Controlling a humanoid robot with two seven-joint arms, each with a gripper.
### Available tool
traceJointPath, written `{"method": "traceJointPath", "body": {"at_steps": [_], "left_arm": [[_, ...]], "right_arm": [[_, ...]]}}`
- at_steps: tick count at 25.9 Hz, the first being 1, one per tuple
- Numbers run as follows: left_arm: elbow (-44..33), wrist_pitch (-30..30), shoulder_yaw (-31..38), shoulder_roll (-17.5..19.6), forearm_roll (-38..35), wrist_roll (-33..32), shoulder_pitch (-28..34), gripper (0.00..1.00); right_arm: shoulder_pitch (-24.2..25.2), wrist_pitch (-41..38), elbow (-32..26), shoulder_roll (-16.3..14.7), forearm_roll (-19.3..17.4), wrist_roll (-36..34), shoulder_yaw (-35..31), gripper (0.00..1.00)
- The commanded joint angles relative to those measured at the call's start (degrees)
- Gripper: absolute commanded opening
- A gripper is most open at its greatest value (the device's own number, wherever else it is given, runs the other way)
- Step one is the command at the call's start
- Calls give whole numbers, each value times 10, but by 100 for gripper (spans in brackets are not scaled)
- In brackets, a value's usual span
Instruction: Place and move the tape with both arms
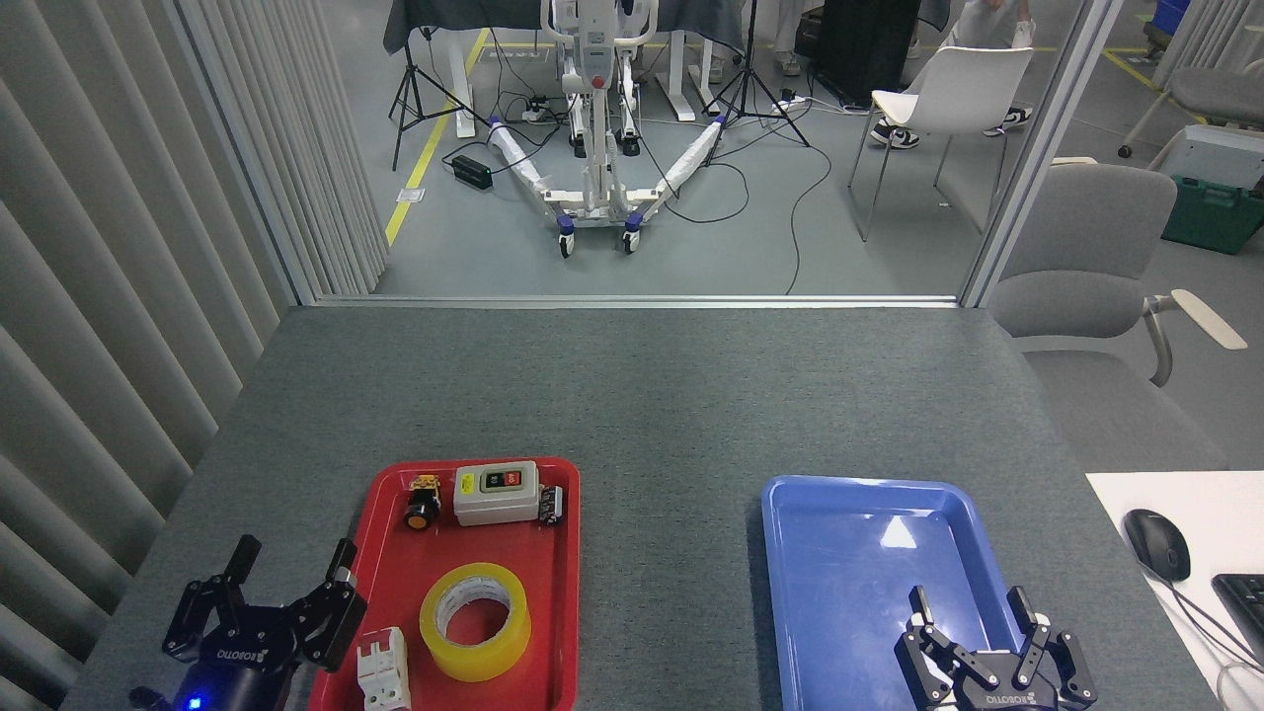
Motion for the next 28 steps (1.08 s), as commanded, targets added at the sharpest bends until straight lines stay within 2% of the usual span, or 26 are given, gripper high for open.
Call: {"method": "traceJointPath", "body": {"at_steps": [1, 5, 6, 13, 17, 19, 28], "left_arm": [[1, 0, 0, -2, 0, -4, 0, 100], [-1, -3, 0, -1, -32, 81, 0, 100], [-1, -2, -1, -2, -29, 81, 1, 100], [5, 0, -6, -8, -24, 23, 1, 100], [3, 0, -5, -8, -25, -79, -7, 100], [3, 0, -5, -7, -25, -113, -15, 100], [3, 0, -20, 2, -25, -127, -36, 100]], "right_arm": [[0, 0, -1, 1, 1, 0, 0, 100], [0, 0, -1, 1, 1, 0, -1, 100], [0, 0, -1, 1, 1, 0, -1, 100], [0, 0, -1, 1, 2, 0, -1, 100], [1, 1, 0, 4, 3, 0, -1, 100], [0, 2, 0, 12, 17, 0, -1, 100], [0, 5, 0, 16, 26, -1, -2, 100]]}}
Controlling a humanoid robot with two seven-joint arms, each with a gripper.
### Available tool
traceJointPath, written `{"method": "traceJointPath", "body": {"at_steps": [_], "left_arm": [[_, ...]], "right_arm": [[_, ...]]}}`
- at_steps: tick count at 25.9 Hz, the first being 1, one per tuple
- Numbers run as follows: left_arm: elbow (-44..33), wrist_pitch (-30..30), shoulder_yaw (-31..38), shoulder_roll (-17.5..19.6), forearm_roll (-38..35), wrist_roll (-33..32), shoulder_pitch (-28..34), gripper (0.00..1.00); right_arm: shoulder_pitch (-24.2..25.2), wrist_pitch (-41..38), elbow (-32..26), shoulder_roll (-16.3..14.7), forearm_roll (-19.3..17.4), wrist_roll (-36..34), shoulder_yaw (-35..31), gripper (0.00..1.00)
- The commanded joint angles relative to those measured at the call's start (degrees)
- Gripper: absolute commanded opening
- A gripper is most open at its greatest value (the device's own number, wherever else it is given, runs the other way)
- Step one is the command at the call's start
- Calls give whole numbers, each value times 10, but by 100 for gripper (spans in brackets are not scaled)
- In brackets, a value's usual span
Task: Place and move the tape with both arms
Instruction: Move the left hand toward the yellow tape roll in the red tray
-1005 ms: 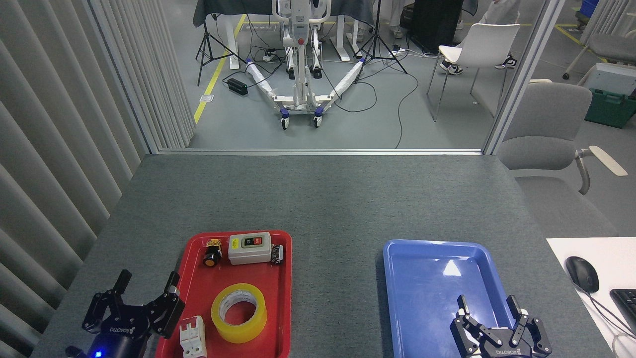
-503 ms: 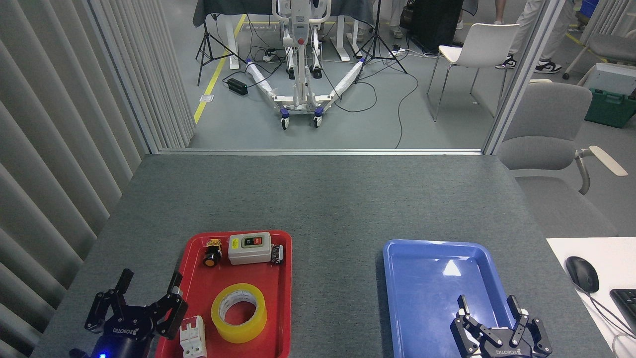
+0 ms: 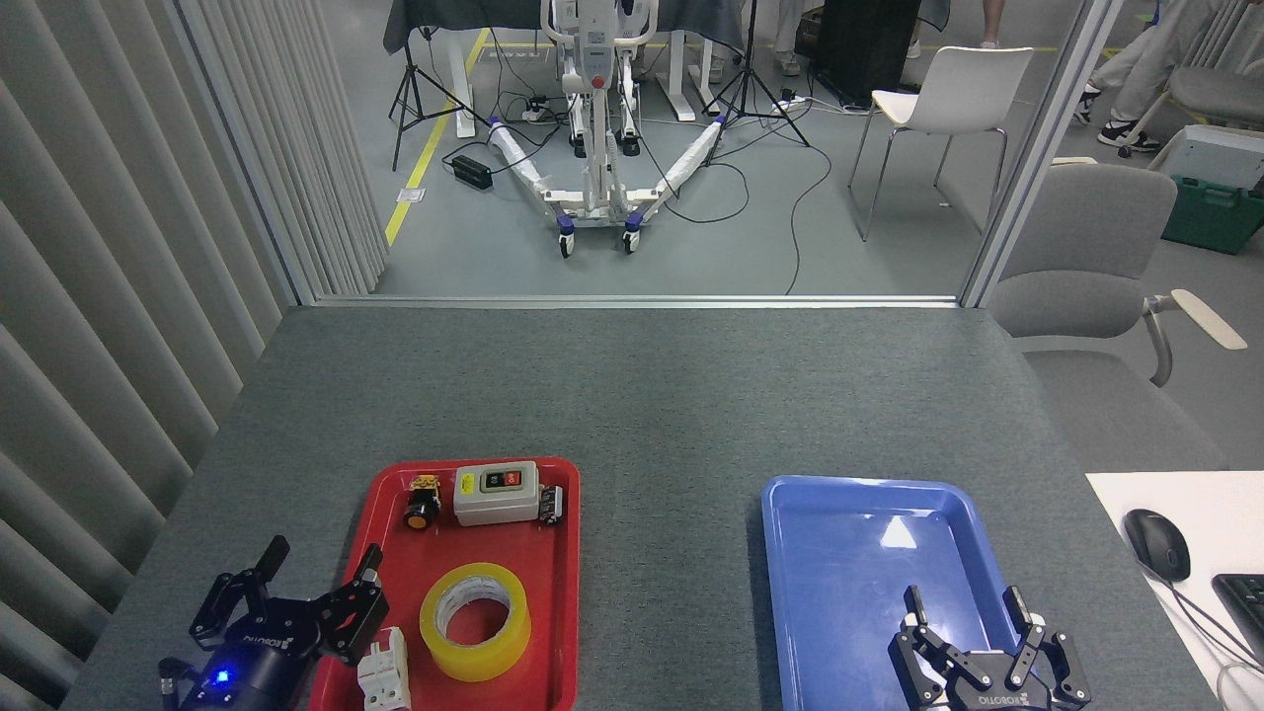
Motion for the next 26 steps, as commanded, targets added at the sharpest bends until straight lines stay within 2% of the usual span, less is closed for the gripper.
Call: {"method": "traceJointPath", "body": {"at_steps": [1, 5, 7, 11, 17, 21, 23, 26], "left_arm": [[-2, 3, -12, 6, 0, -1, -19, 100], [8, 41, -16, 0, 1, -13, -38, 100], [7, 45, -41, 5, 1, -64, -48, 100], [4, 12, -80, 41, 3, -185, -84, 100], [8, -35, -110, 64, 5, -285, -134, 100], [17, -83, -152, 125, 18, -366, -184, 100], [34, -84, -167, 123, 31, -372, -197, 100], [70, -83, -187, 113, 96, -398, -202, 99]], "right_arm": [[0, 1, 0, 1, 1, -1, -5, 100], [0, 1, 0, 1, 1, 0, -9, 100], [0, 1, 0, 1, 1, -1, -9, 100], [0, 1, 0, 1, 1, -1, -11, 100], [0, 1, 0, -1, 1, -1, -11, 100], [0, 1, 0, 0, 1, 0, -11, 100], [0, 2, 0, 1, 1, 0, -11, 100], [0, 2, 0, 1, 1, 0, -12, 100]]}}
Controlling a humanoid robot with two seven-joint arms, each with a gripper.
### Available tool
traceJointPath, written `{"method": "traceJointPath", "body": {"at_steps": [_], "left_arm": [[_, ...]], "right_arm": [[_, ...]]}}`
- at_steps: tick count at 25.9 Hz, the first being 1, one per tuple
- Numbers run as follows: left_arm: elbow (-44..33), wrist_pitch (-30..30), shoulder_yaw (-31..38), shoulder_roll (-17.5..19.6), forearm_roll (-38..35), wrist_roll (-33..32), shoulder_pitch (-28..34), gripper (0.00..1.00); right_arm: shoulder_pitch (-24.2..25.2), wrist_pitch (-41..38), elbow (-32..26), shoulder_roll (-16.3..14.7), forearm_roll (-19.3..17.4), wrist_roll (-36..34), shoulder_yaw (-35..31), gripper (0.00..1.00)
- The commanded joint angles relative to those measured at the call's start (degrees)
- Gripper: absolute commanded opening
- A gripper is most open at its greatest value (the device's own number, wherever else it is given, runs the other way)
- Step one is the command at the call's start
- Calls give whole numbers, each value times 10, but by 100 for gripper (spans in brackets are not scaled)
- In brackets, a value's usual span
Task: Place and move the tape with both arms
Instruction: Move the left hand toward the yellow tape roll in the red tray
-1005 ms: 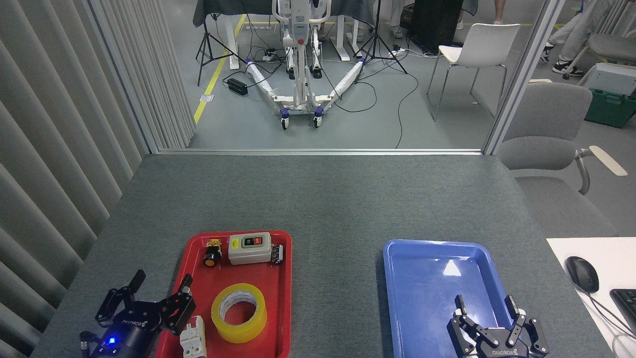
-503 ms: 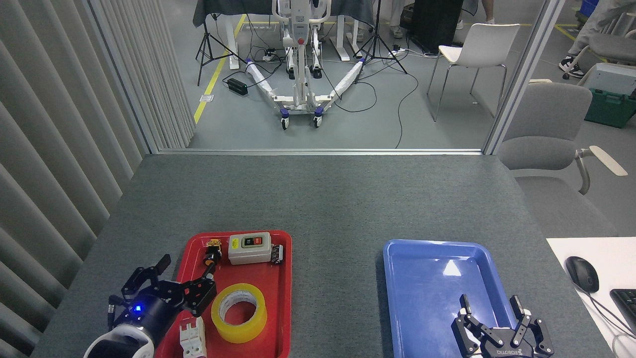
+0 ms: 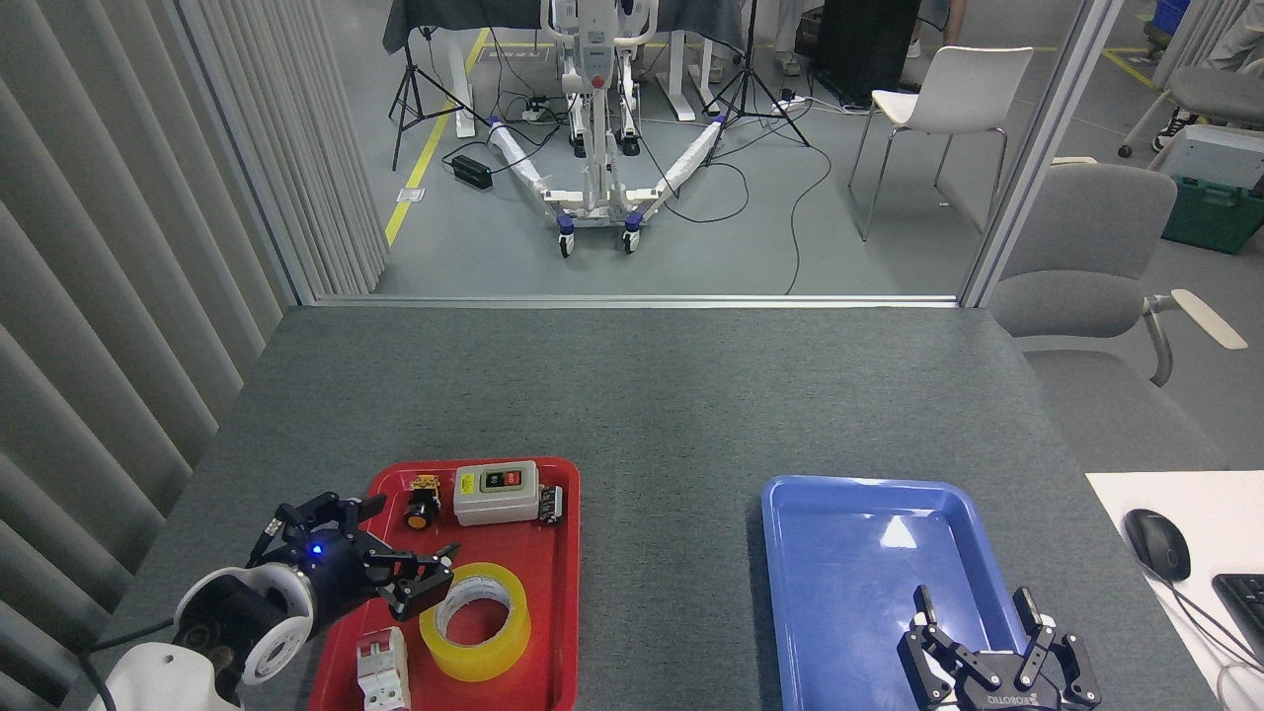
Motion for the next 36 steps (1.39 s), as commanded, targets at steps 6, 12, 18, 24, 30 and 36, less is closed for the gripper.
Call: {"method": "traceJointPath", "body": {"at_steps": [6, 12, 18, 24, 30, 36], "left_arm": [[47, -4, -13, -20, 59, -112, -23, 86], [69, -3, -21, -33, 65, -113, -38, 84], [117, -6, -26, -57, 65, -130, -58, 79], [124, -5, -27, -54, 57, -145, -67, 68], [187, -6, -31, -59, 27, -144, -87, 69], [194, -4, -38, -62, 19, -144, -96, 69]], "right_arm": [[0, -2, -6, 0, 0, -4, 0, 100], [0, 0, -10, 9, 0, -3, 0, 100], [2, -3, -11, 7, -2, 1, 0, 100], [2, -5, -11, 7, -2, 0, 1, 100], [4, -5, -11, 8, -2, 0, 2, 100], [5, -5, -11, 9, -2, 0, 3, 100]]}}
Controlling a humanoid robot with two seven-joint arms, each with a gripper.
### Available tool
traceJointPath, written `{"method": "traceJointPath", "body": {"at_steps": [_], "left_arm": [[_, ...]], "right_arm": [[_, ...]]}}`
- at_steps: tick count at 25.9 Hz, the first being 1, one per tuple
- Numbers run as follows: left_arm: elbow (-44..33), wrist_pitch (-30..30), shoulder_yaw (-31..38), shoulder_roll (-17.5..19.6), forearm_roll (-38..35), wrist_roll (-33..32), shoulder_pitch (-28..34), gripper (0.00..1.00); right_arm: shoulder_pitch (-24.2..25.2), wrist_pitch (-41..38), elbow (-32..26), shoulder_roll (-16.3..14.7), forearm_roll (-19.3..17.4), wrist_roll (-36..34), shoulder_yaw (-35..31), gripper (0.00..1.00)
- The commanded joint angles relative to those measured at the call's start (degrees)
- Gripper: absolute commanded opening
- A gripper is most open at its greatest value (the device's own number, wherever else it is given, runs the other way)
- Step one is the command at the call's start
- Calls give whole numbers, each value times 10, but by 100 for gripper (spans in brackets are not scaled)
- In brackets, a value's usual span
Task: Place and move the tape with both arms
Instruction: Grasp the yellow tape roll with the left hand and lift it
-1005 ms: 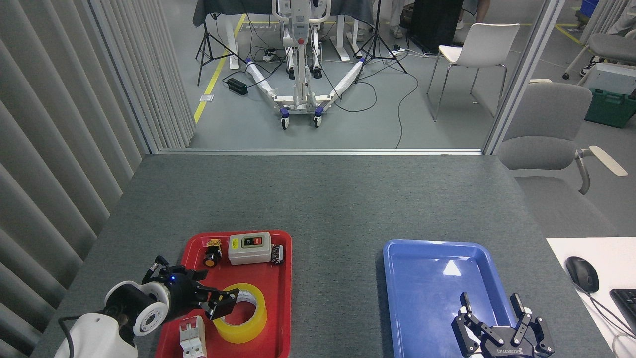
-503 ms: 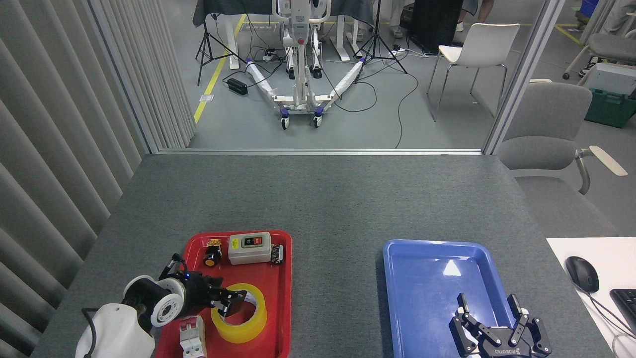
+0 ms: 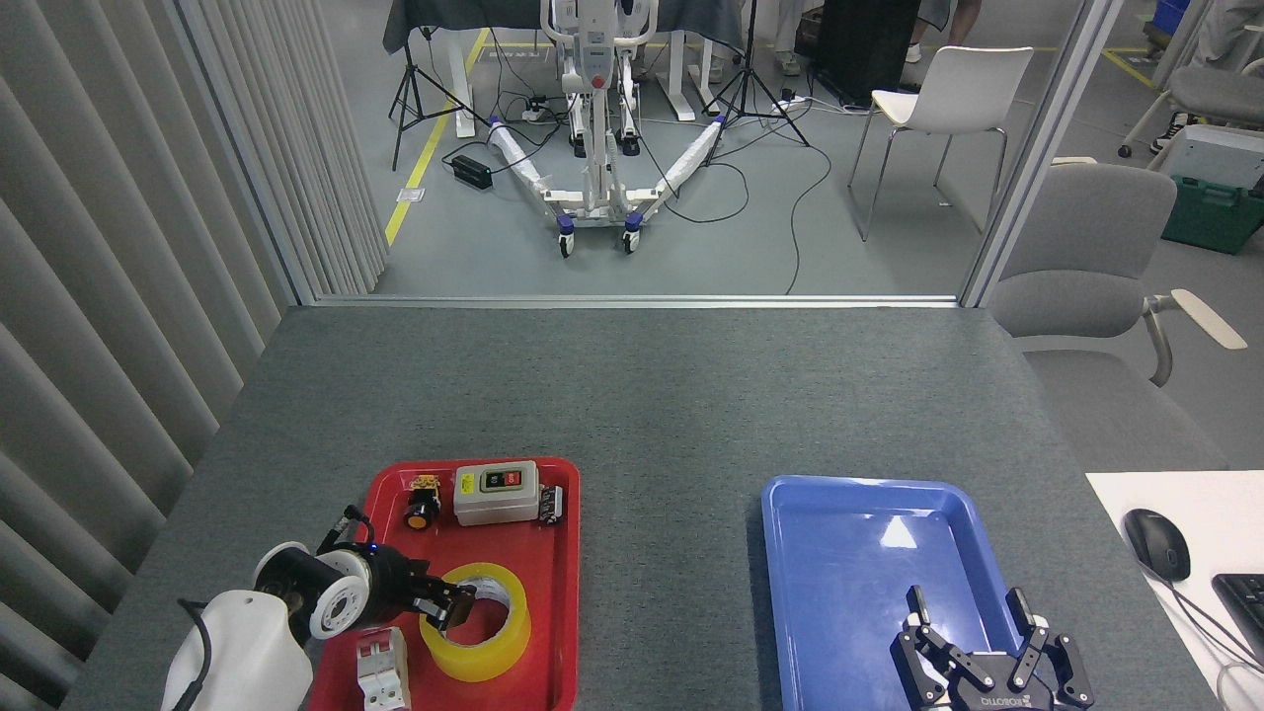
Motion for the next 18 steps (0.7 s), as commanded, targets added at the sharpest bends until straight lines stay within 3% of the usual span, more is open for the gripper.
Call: {"method": "traceJointPath", "body": {"at_steps": [1, 13, 16, 18], "left_arm": [[10, 1, -7, -4, -14, 0, -8, 68], [47, 1, -8, -15, -73, 0, -12, 57], [47, -4, -9, -21, -74, 0, -12, 40], [48, -6, -10, -27, -74, -2, -12, 20]], "right_arm": [[1, 0, 0, 0, 0, 0, 1, 100], [2, 4, 1, 0, 0, -4, 1, 100], [3, 4, 1, 0, 1, -4, 1, 100], [3, 4, 2, 0, 1, -4, 1, 100]]}}
